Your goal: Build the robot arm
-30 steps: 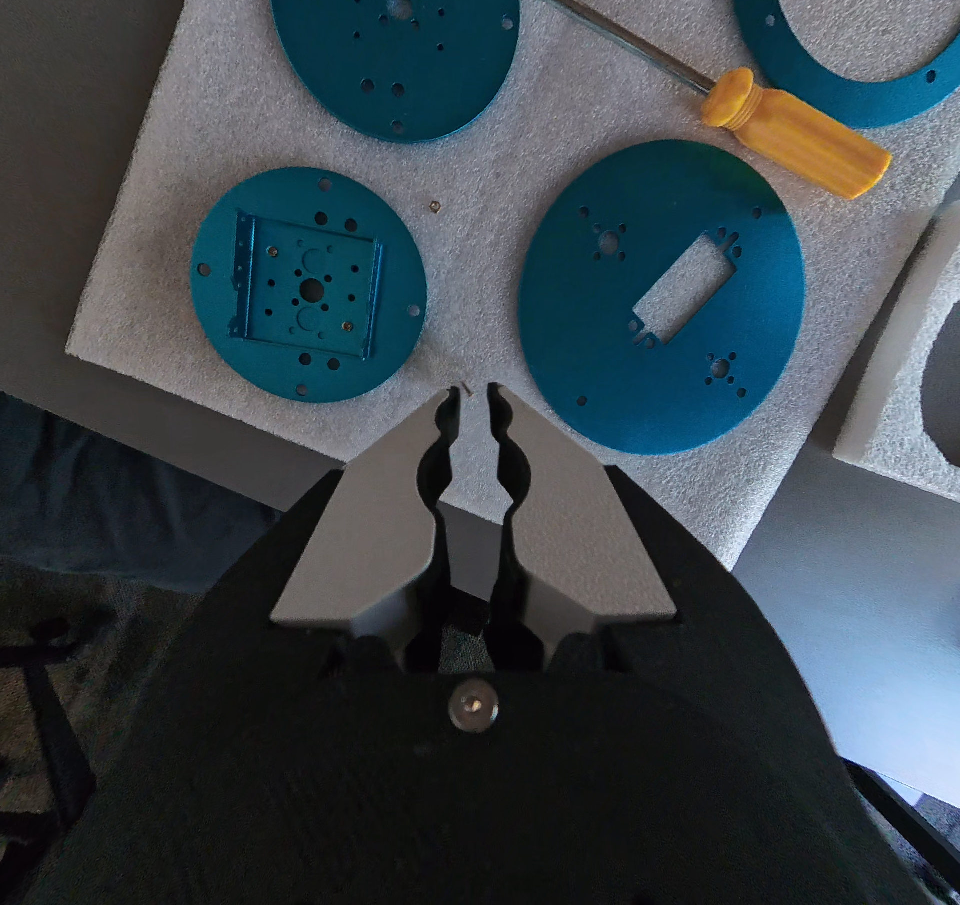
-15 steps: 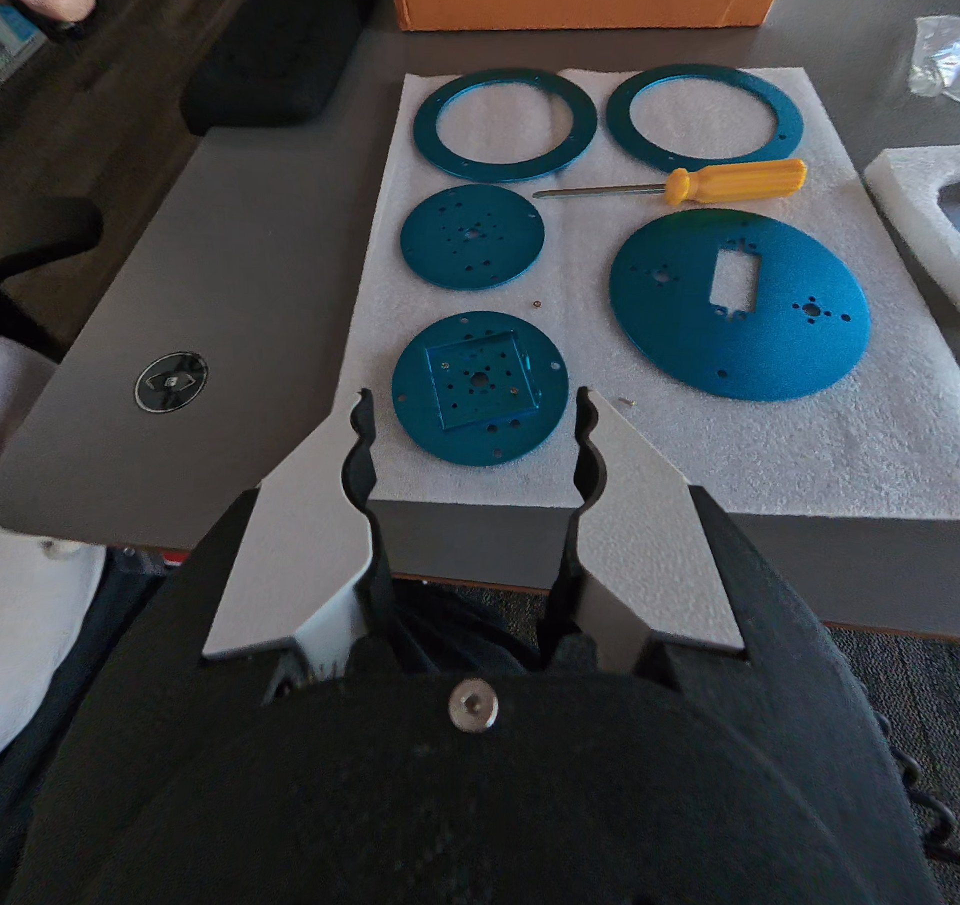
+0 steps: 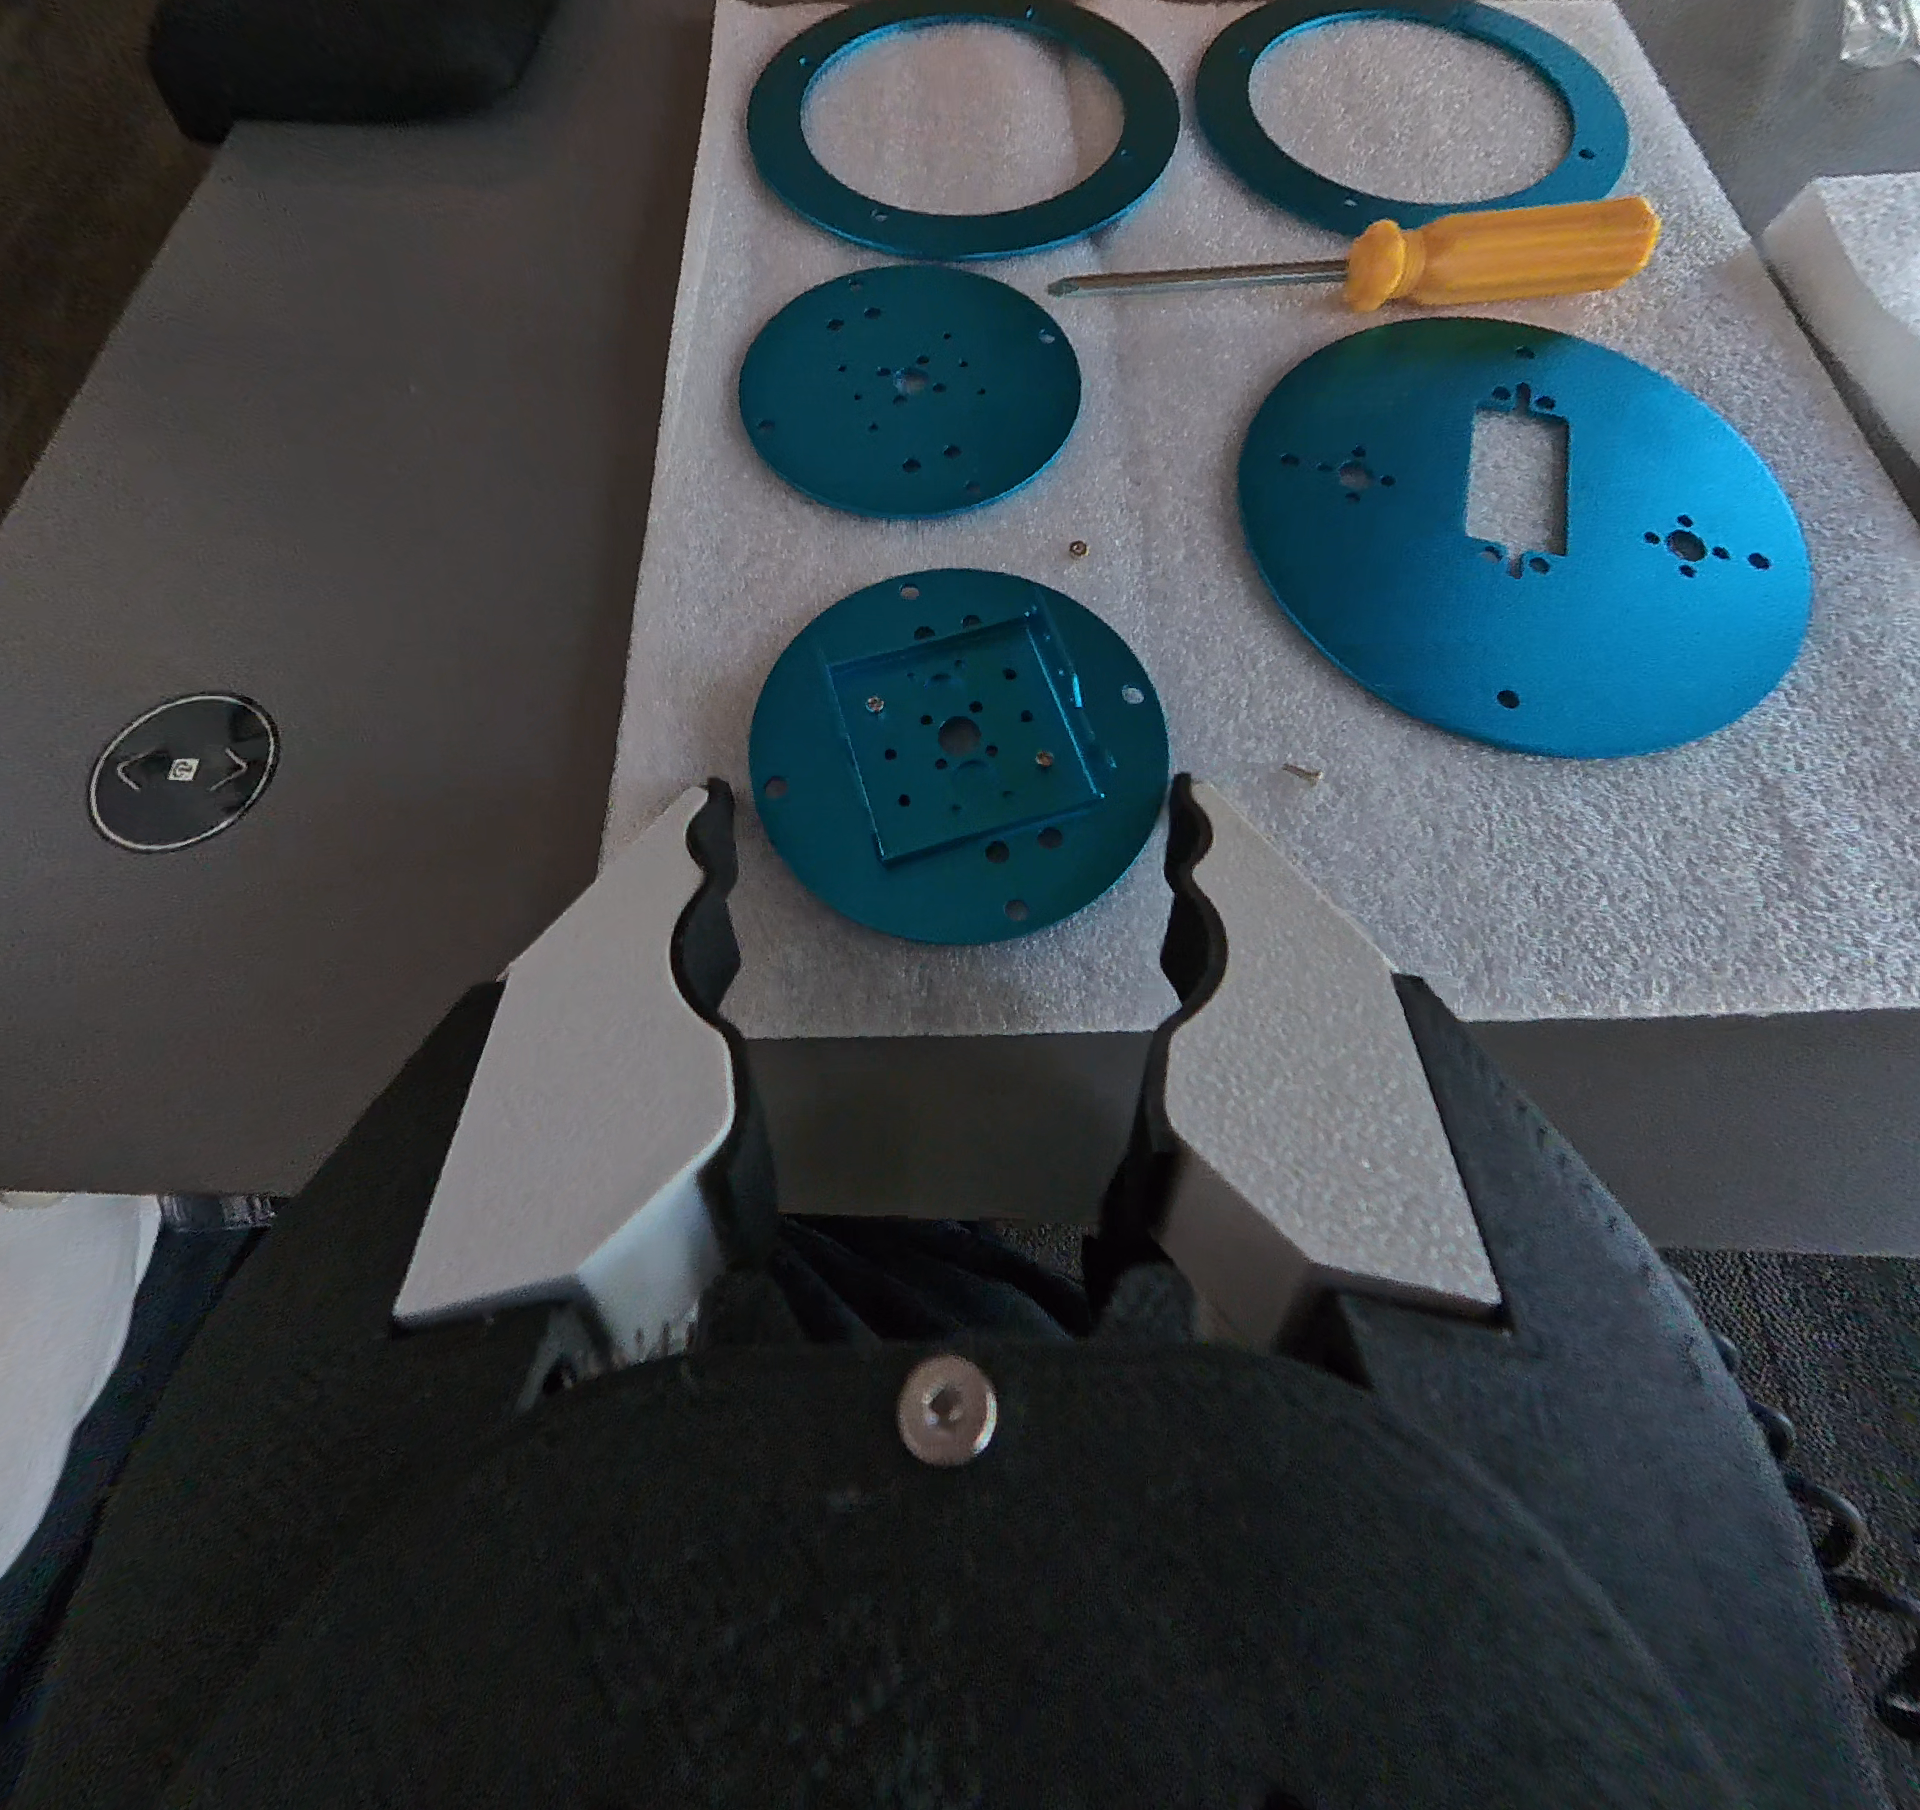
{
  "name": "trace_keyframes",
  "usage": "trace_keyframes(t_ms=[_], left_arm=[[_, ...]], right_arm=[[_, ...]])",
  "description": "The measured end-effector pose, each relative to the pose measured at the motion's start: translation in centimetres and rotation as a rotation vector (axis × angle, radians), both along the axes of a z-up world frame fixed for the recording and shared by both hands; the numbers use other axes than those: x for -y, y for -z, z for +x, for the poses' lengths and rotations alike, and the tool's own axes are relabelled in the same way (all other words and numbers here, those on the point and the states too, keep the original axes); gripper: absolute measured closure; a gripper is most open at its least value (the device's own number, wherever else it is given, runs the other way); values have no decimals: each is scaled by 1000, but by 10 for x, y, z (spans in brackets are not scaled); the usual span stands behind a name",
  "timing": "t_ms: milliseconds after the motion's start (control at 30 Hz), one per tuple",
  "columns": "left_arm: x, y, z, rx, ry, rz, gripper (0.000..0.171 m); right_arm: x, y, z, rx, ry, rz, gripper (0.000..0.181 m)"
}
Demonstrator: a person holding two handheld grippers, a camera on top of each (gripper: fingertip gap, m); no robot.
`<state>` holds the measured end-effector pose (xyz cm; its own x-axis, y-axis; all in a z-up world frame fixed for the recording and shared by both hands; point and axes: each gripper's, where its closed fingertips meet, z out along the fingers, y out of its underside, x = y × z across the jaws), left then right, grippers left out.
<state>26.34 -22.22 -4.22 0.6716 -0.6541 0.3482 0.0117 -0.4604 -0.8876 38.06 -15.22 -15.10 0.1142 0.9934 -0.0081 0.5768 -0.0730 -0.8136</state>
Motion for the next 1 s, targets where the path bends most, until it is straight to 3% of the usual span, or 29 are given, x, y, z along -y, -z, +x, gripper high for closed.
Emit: trace_keyframes(t_ms=[400, 767, 1000], left_arm=[[-21, 9, 13, -40, 34, -15, 104], [-55, 50, 41, -148, 193, -78, 106], [-64, 67, 71, -163, 335, -115, 97]], right_arm=[[-2, -1, 0, 4, 11, 5, 104], [-2, -3, 0, -16, -3, 60, 105], [-2, -2, 1, -19, -3, 33, 104]])
